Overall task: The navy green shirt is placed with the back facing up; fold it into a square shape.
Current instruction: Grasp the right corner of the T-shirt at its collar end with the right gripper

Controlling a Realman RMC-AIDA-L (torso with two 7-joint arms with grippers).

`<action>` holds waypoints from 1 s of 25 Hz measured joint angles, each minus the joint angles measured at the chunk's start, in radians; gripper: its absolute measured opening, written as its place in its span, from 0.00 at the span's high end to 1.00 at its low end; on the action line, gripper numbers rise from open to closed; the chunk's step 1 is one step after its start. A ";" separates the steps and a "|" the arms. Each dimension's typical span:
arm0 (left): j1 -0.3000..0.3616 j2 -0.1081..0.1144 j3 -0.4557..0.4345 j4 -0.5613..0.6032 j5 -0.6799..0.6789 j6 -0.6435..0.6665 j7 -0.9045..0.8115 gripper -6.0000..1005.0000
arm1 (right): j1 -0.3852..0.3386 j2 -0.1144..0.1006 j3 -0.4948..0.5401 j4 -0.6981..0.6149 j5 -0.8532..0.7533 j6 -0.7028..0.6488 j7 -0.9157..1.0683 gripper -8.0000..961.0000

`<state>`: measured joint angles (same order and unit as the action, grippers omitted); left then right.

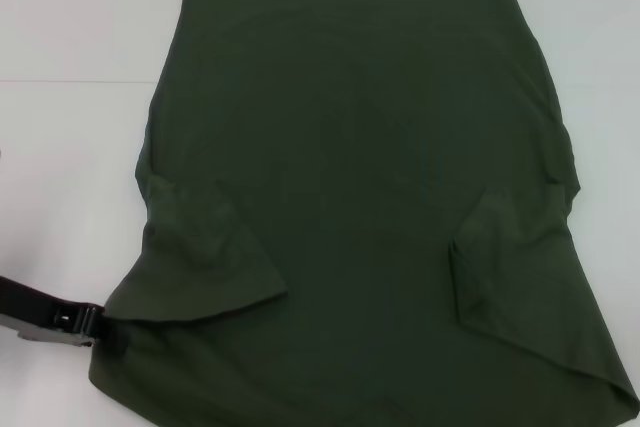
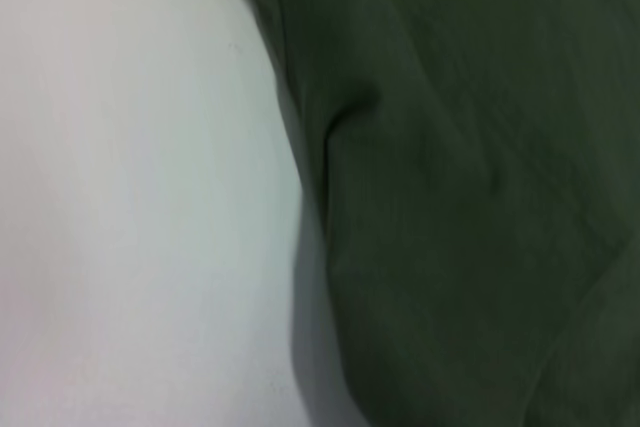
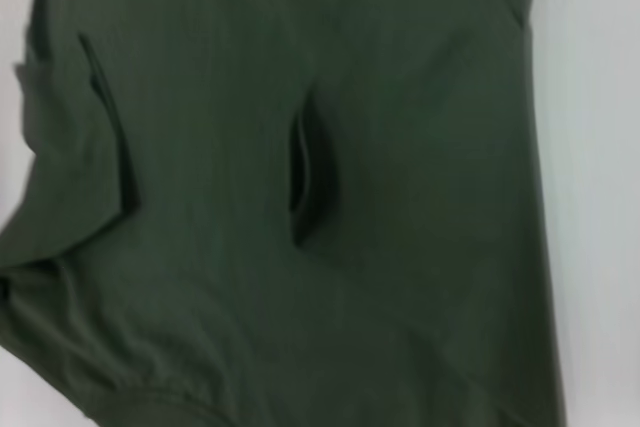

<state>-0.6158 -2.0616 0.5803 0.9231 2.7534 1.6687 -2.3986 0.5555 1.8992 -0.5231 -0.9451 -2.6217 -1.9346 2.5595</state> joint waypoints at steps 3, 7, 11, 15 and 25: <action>0.001 0.000 0.000 0.000 0.000 -0.003 0.000 0.96 | 0.001 0.001 -0.026 0.026 -0.003 0.022 -0.005 0.05; 0.001 0.000 -0.001 0.002 0.000 -0.006 0.002 0.96 | -0.004 0.007 -0.066 0.066 -0.004 0.047 -0.025 0.05; 0.000 0.000 -0.001 -0.001 -0.001 -0.015 0.002 0.96 | -0.022 0.019 -0.074 0.075 -0.005 0.089 -0.039 0.05; -0.002 0.000 -0.002 -0.004 -0.001 -0.018 0.002 0.96 | -0.029 0.032 -0.074 0.075 -0.005 0.118 -0.056 0.05; 0.000 0.000 -0.002 -0.004 -0.002 -0.024 0.003 0.96 | -0.021 0.064 -0.094 0.077 -0.027 0.158 -0.074 0.05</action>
<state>-0.6157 -2.0616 0.5782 0.9188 2.7518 1.6445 -2.3960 0.5342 1.9632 -0.6172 -0.8680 -2.6491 -1.7762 2.4856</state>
